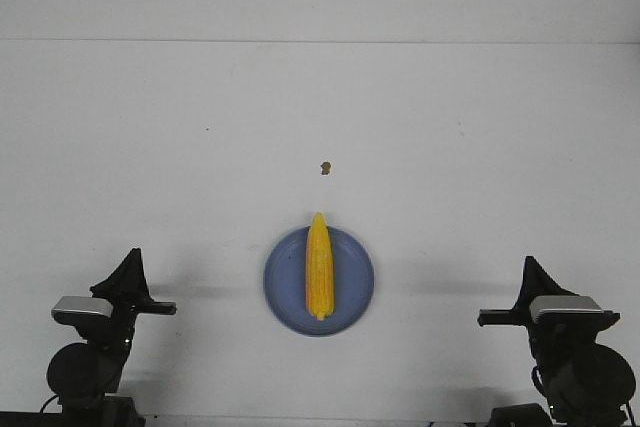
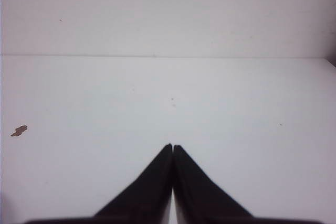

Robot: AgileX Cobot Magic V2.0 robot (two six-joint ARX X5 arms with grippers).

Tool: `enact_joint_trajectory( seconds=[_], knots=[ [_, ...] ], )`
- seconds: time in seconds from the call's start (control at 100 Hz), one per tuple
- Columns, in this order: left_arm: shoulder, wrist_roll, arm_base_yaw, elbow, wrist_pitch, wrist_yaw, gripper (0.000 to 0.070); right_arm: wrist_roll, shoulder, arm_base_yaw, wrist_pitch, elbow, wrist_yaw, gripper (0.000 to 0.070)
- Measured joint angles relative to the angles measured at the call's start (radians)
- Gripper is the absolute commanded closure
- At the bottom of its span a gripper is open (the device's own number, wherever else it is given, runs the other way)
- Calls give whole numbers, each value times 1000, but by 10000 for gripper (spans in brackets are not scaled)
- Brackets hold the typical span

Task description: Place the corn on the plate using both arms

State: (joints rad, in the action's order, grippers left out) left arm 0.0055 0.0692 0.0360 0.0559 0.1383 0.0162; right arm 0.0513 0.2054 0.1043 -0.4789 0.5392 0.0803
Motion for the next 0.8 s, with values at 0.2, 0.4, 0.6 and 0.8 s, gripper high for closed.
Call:
enact_joint_trajectory(
  seconds=[0.2,0.4,0.6,0.8],
  knots=[
    [-1,0,-3,-22,53,0,685,0,0,0,0,0,0,700],
    [-1,0,-3,-23,61,0,685,0,0,0,1,0,0,700],
    [-1,0,-3,-23,61,0,685,0,0,0,1,0,0,700],
    [-1,0,-3,-23,61,0,685,0,0,0,1,0,0,700]
  ],
)
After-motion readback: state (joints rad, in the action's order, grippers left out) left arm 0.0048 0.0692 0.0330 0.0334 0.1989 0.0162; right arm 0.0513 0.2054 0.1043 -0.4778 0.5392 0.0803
